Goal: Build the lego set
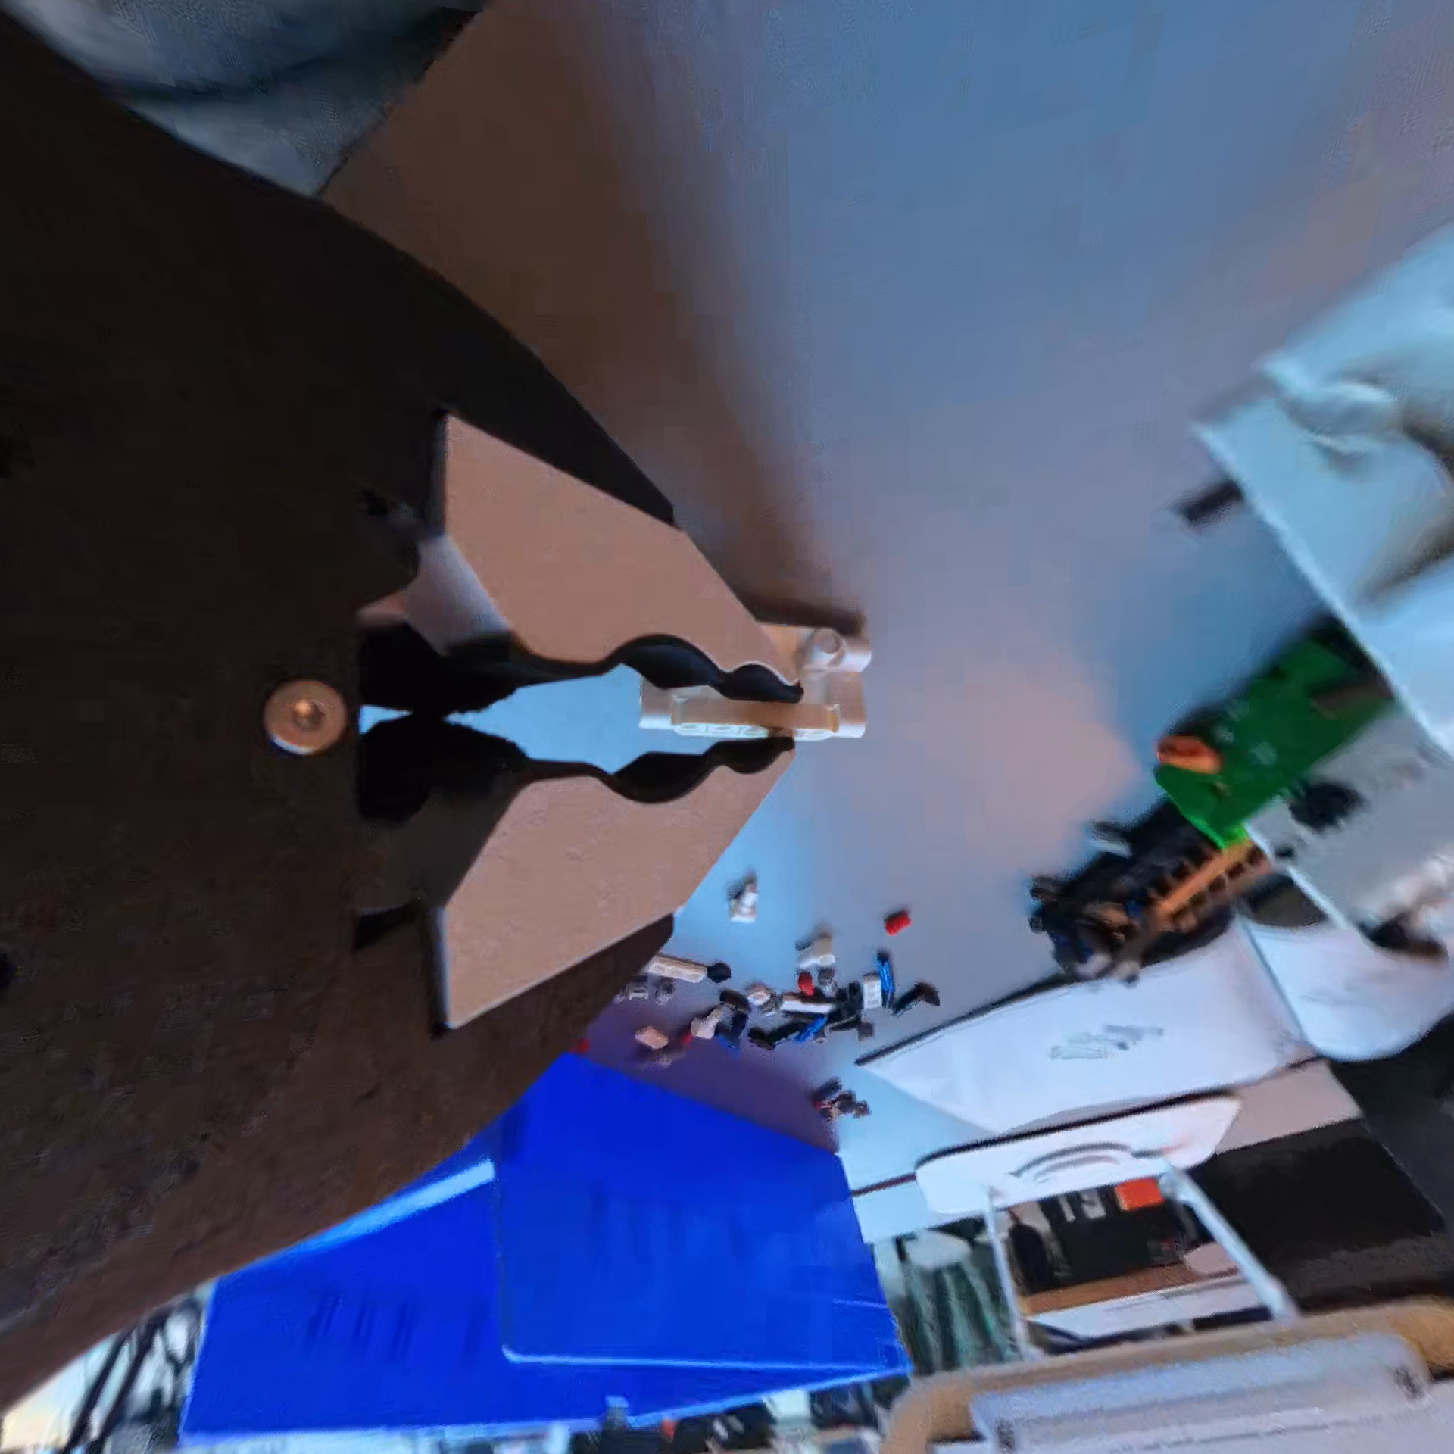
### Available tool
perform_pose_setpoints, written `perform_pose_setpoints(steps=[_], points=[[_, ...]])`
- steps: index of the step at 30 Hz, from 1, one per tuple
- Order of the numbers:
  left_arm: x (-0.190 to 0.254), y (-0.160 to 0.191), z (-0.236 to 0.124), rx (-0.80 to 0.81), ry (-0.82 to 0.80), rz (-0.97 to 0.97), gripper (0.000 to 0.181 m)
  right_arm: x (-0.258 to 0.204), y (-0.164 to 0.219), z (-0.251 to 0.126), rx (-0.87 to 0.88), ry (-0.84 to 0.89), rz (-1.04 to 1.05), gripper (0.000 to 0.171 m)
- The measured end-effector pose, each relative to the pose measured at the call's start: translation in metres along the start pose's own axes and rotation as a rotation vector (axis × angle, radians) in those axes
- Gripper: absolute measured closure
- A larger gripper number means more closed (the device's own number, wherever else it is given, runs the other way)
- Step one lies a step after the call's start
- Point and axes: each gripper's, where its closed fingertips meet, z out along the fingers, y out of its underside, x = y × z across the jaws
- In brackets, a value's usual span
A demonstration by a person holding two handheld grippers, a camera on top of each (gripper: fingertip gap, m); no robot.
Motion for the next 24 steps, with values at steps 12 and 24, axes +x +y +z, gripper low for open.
perform_pose_setpoints(steps=[12, 24], points=[[0.008, 0.005, -0.022, 0.023, 0.020, 0.101, 0.175, -0.041, -0.006, -0.025, 0.046, -0.487, 0.556, 0.163], [0.014, 0.010, -0.030, -0.004, 0.056, 0.123, 0.175, -0.045, -0.011, -0.041, 0.140, -0.547, 0.759, 0.129]])
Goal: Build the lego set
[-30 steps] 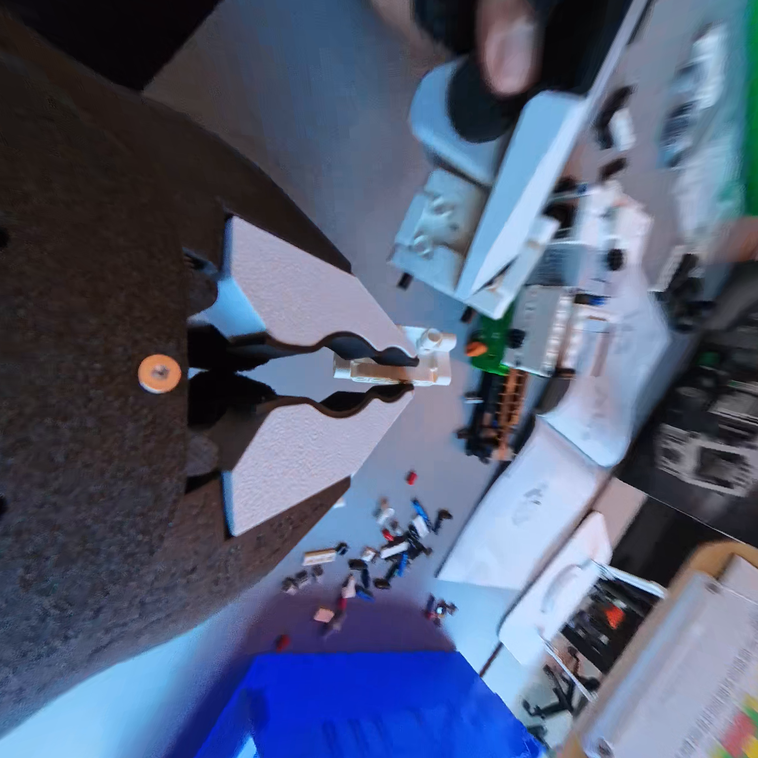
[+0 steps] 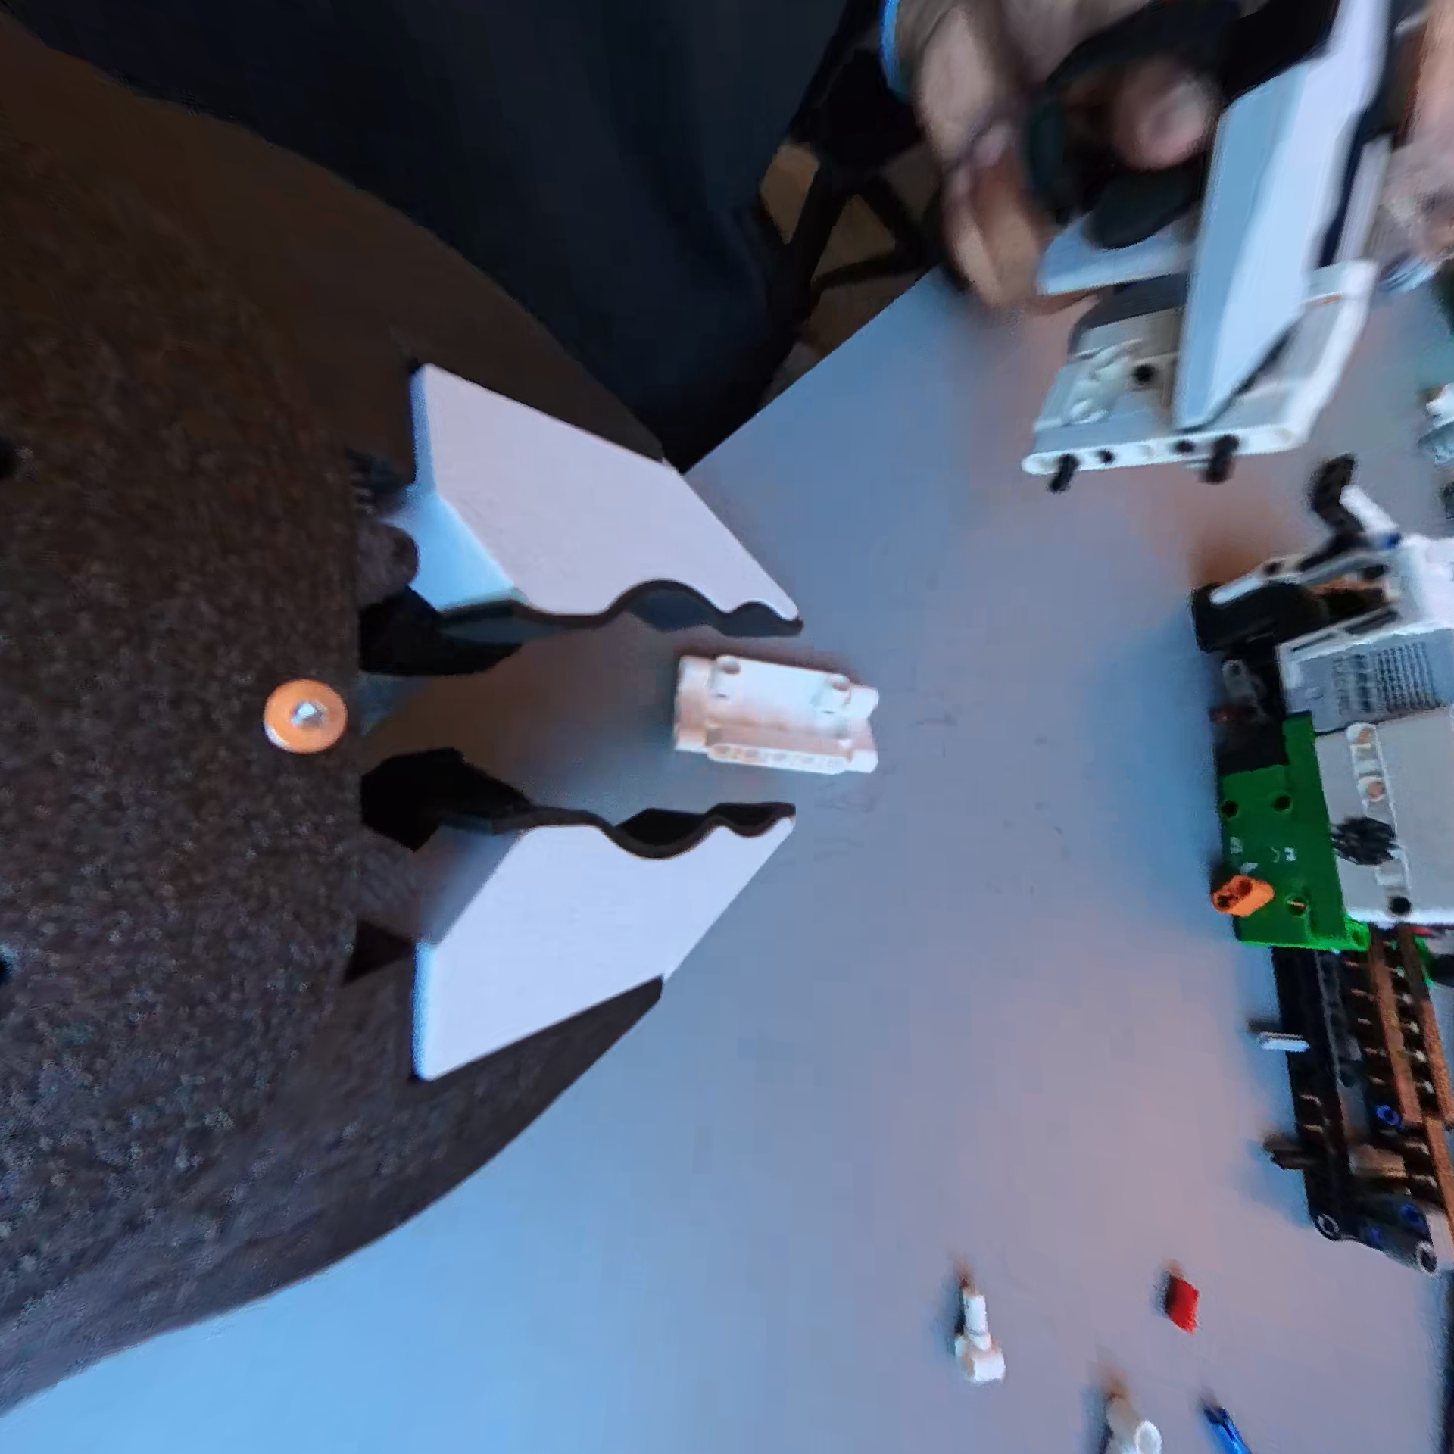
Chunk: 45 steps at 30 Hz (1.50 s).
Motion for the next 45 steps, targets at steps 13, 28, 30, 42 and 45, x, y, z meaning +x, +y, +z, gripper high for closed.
perform_pose_setpoints(steps=[13, 28, 30, 42, 45], points=[[0.005, 0.000, 0.001, -0.011, 0.037, 0.011, 0.175, 0.005, 0.015, 0.003, -0.011, 0.285, -0.205, 0.143], [0.015, 0.002, -0.004, -0.029, 0.079, 0.064, 0.174, -0.051, -0.014, -0.029, 0.198, -0.527, 1.069, 0.144], [0.015, 0.002, -0.004, -0.031, 0.079, 0.065, 0.174, -0.038, -0.004, -0.026, 0.179, -0.393, 0.967, 0.143], [0.025, 0.009, 0.021, -0.087, 0.135, -0.054, 0.175, -0.005, -0.024, -0.031, 0.117, 0.389, -0.255, 0.143], [0.028, -0.002, 0.029, 0.006, 0.190, -0.200, 0.175, -0.006, -0.054, -0.033, 0.187, 0.528, -0.445, 0.144]])
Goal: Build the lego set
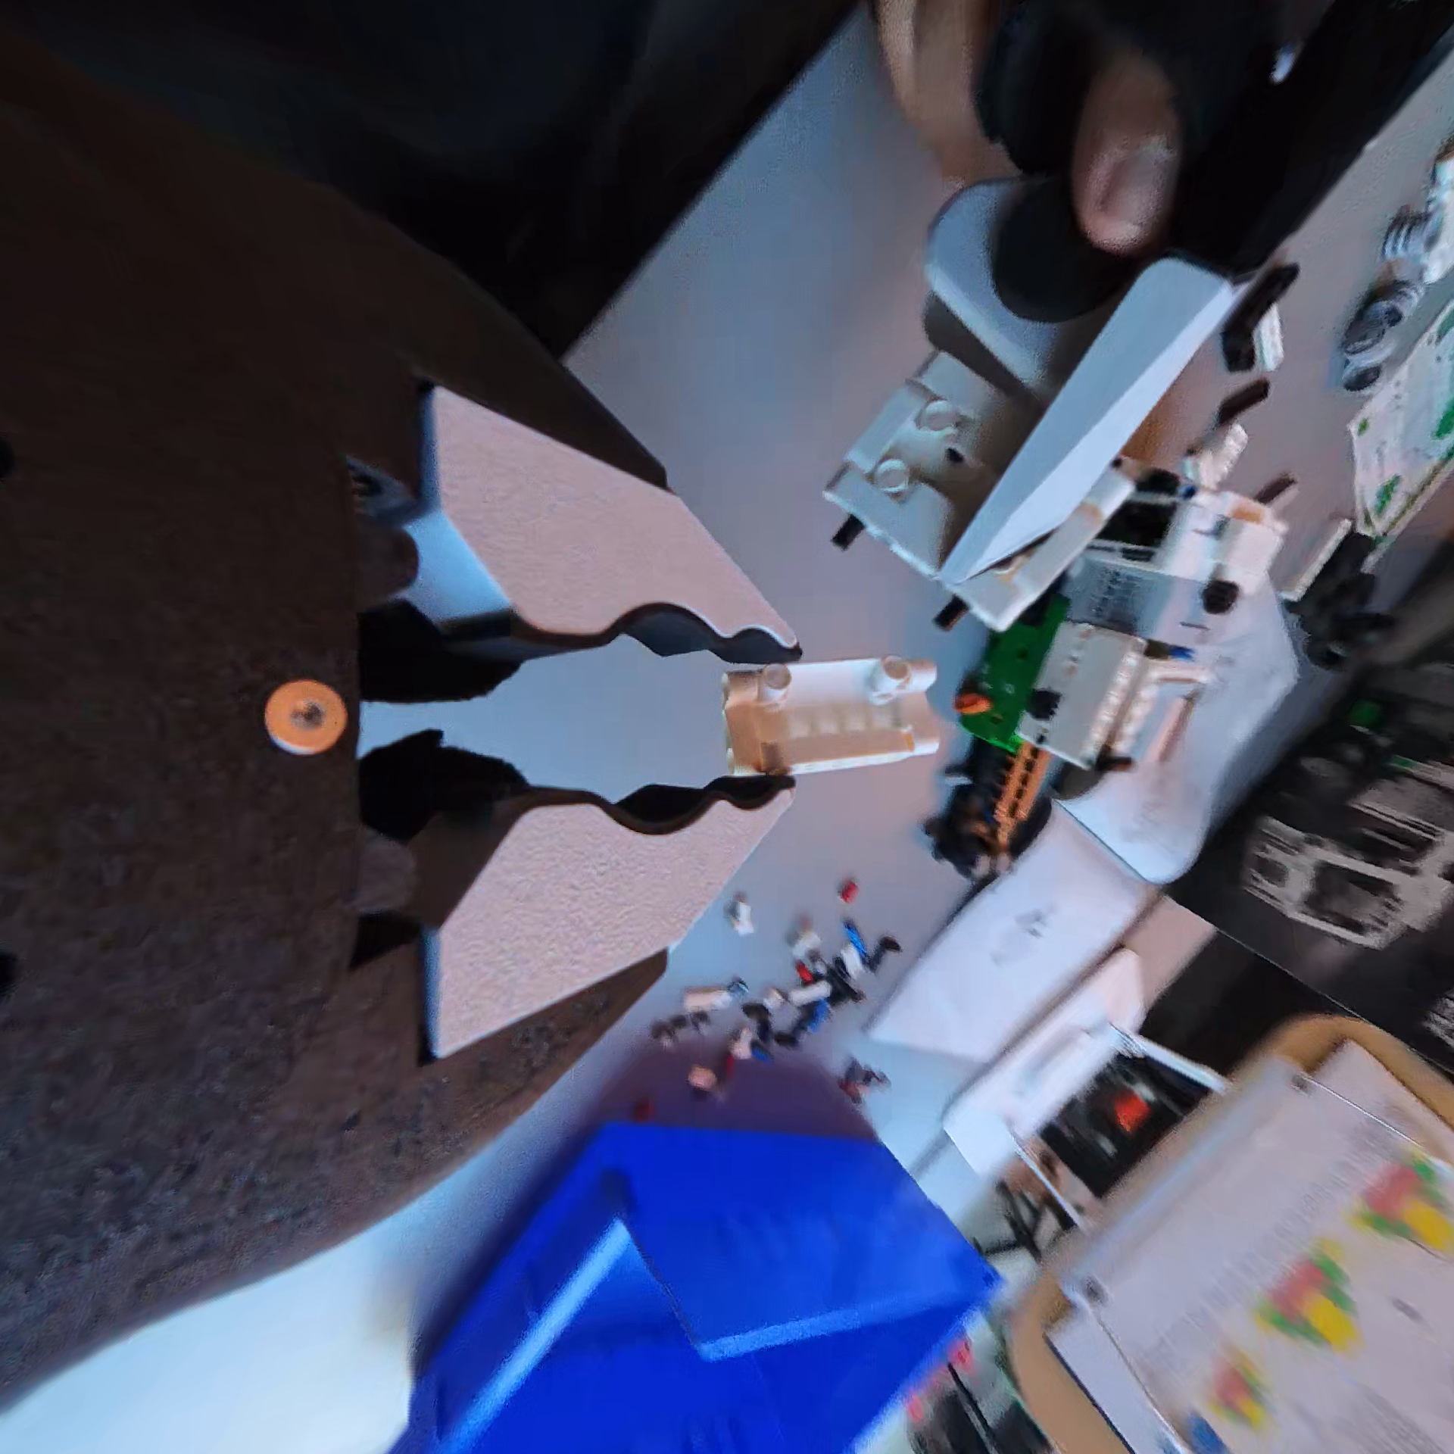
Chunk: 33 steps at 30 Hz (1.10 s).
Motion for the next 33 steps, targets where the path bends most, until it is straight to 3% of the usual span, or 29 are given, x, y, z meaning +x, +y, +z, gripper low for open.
perform_pose_setpoints(steps=[6, 13, 16, 19, 24, 26, 31, 33], points=[[-0.011, -0.023, 0.002, 0.169, 0.008, -0.103, 0.175, 0.009, -0.028, 0.015, 0.100, 0.125, -0.144, 0.144], [-0.020, -0.035, -0.001, 0.203, -0.027, -0.118, 0.175, 0.006, -0.030, 0.029, 0.112, 0.168, -0.236, 0.143], [-0.025, -0.035, -0.006, 0.185, -0.083, -0.071, 0.175, 0.005, 0.001, 0.038, -0.035, 0.114, -0.262, 0.144], [-0.028, -0.037, -0.014, 0.176, -0.113, -0.022, 0.175, 0.018, 0.036, 0.035, -0.173, 0.117, -0.452, 0.144], [-0.033, -0.036, -0.019, 0.138, -0.180, 0.105, 0.175, 0.069, 0.070, 0.020, -0.285, 0.256, -1.051, 0.145], [-0.028, -0.037, -0.018, 0.125, -0.181, 0.151, 0.175, 0.083, 0.085, 0.018, -0.333, 0.221, -1.278, 0.144], [-0.014, -0.034, -0.014, 0.104, -0.158, 0.266, 0.175, 0.136, 0.111, 0.003, -0.677, 0.094, -1.332, 0.144], [-0.013, -0.029, -0.014, 0.094, -0.149, 0.304, 0.175, 0.150, 0.099, -0.002, -0.731, 0.062, -1.337, 0.145]])
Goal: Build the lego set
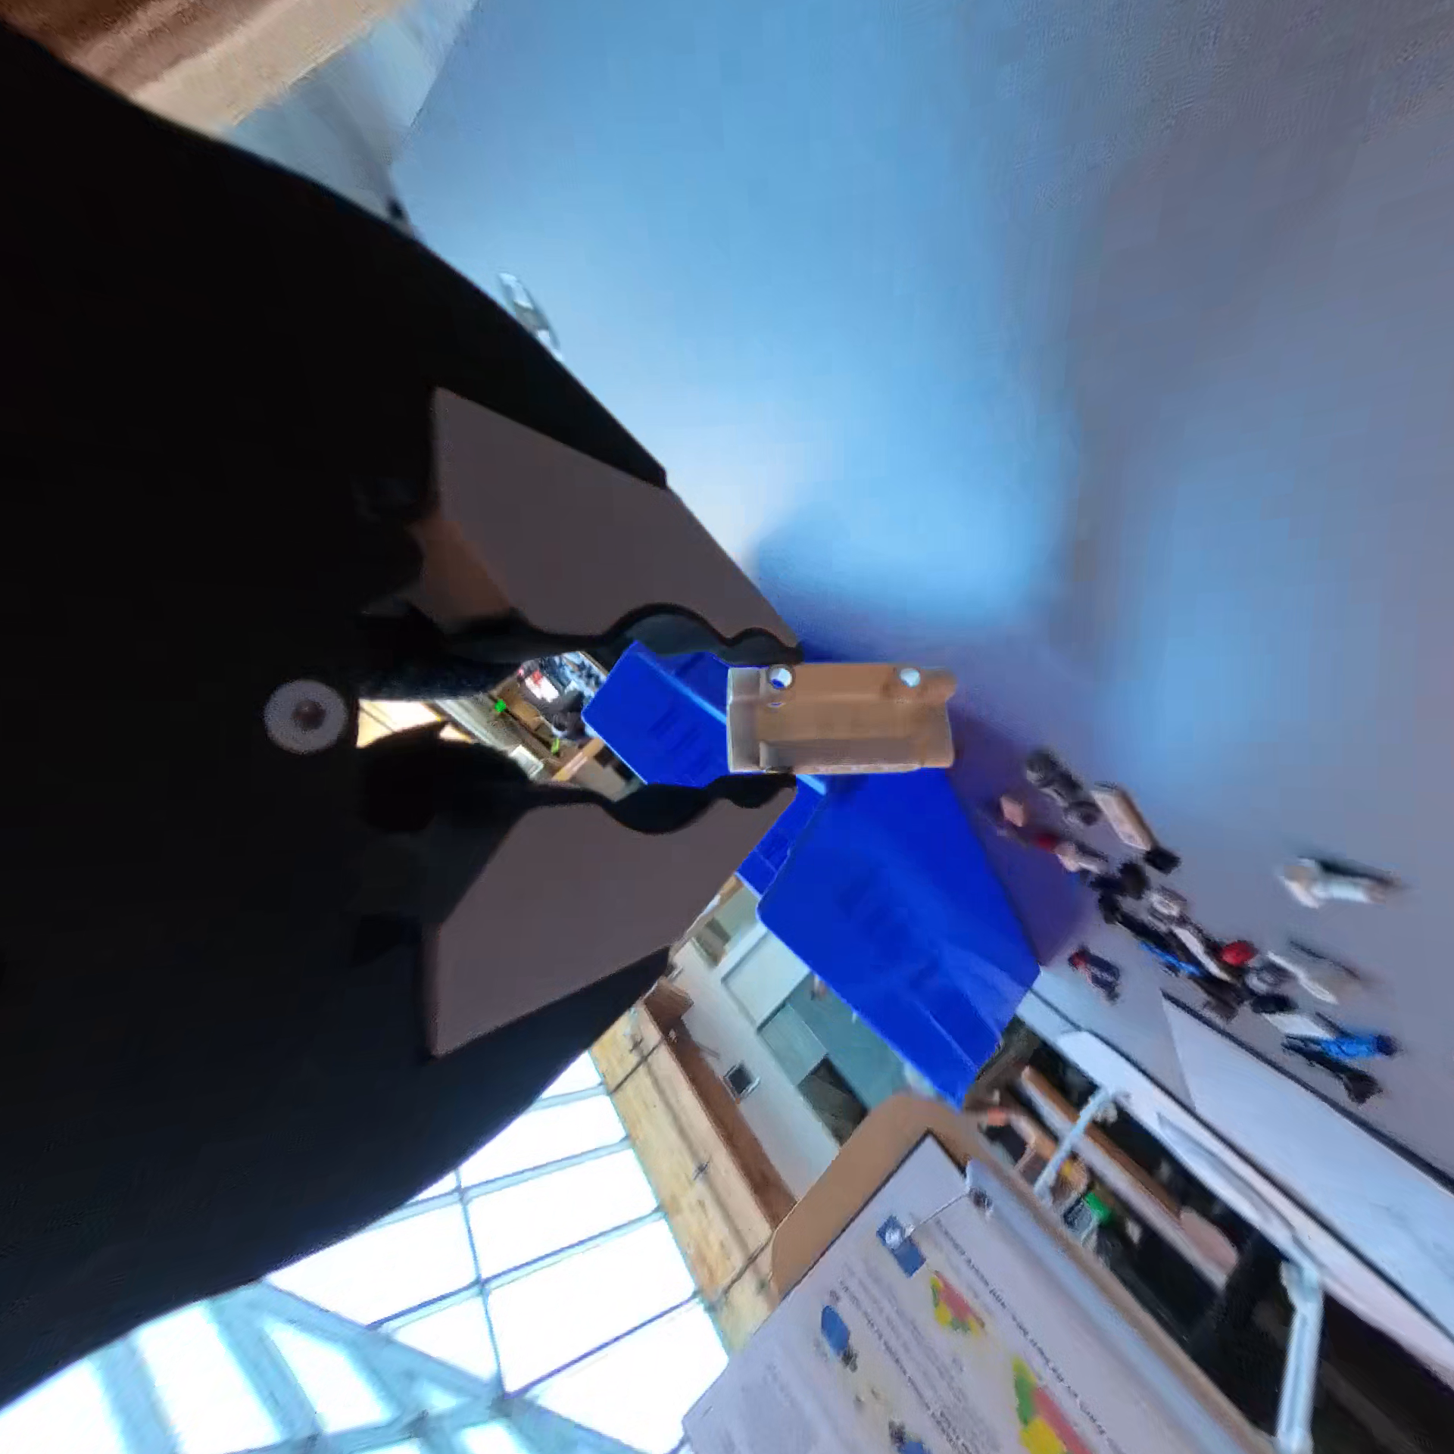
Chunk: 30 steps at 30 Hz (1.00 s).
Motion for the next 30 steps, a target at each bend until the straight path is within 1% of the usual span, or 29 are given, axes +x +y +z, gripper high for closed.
perform_pose_setpoints(steps=[1, 2, 4, 5, 6, 7, 9, 10, 13, 15, 17, 18, 21, 22, 23, 24, 27, 30], points=[[0.000, 0.002, -0.001, 0.002, 0.002, 0.012, 0.175, -0.008, 0.004, -0.002, 0.003, -0.113, -0.020, 0.144], [-0.001, 0.003, -0.003, 0.006, 0.001, 0.022, 0.175, -0.022, 0.010, -0.005, -0.010, -0.267, -0.039, 0.144], [0.002, 0.000, -0.009, 0.037, 0.026, 0.019, 0.175, -0.037, 0.030, -0.011, -0.103, -0.483, -0.104, 0.144], [0.003, -0.002, -0.012, 0.052, 0.036, 0.023, 0.175, -0.047, 0.038, -0.020, -0.154, -0.626, -0.127, 0.144], [0.005, -0.004, -0.016, 0.059, 0.041, 0.030, 0.175, -0.051, 0.046, -0.027, -0.224, -0.733, -0.149, 0.145], [0.006, -0.004, -0.019, 0.064, 0.048, 0.039, 0.175, -0.048, 0.052, -0.029, -0.275, -0.787, -0.183, 0.144], [0.006, -0.008, -0.025, 0.081, 0.049, 0.054, 0.175, -0.057, 0.059, -0.044, -0.375, -1.010, -0.192, 0.144], [0.006, -0.011, -0.028, 0.089, 0.046, 0.059, 0.175, -0.057, 0.063, -0.044, -0.443, -1.059, -0.223, 0.145], [0.005, -0.016, -0.035, 0.106, 0.028, 0.091, 0.175, -0.057, 0.052, -0.035, -0.434, -1.133, -0.324, 0.144], [0.006, -0.017, -0.037, 0.108, 0.020, 0.116, 0.175, -0.055, 0.039, -0.024, -0.400, -1.116, -0.359, 0.144], [0.008, -0.017, -0.037, 0.109, 0.020, 0.127, 0.175, -0.055, 0.020, -0.019, -0.334, -1.116, -0.343, 0.144], [0.009, -0.017, -0.036, 0.107, 0.024, 0.126, 0.175, -0.053, 0.014, -0.017, -0.328, -1.112, -0.337, 0.144], [0.012, -0.014, -0.032, 0.099, 0.037, 0.119, 0.175, -0.046, -0.011, -0.005, -0.230, -1.052, -0.297, 0.146], [0.012, -0.013, -0.031, 0.094, 0.041, 0.118, 0.175, -0.046, -0.021, -0.007, -0.192, -1.065, -0.281, 0.148], [0.014, -0.012, -0.030, 0.090, 0.046, 0.117, 0.175, -0.046, -0.028, -0.006, -0.167, -1.065, -0.278, 0.164], [0.015, -0.011, -0.029, 0.089, 0.049, 0.115, 0.175, -0.045, -0.036, -0.002, -0.144, -1.043, -0.273, 0.164], [0.018, -0.009, -0.026, 0.080, 0.055, 0.118, 0.175, -0.045, -0.052, -0.001, -0.050, -1.065, -0.198, 0.163], [0.021, -0.007, -0.025, 0.072, 0.066, 0.123, 0.175, -0.030, -0.058, -0.002, 0.073, -1.070, 0.011, 0.163]])
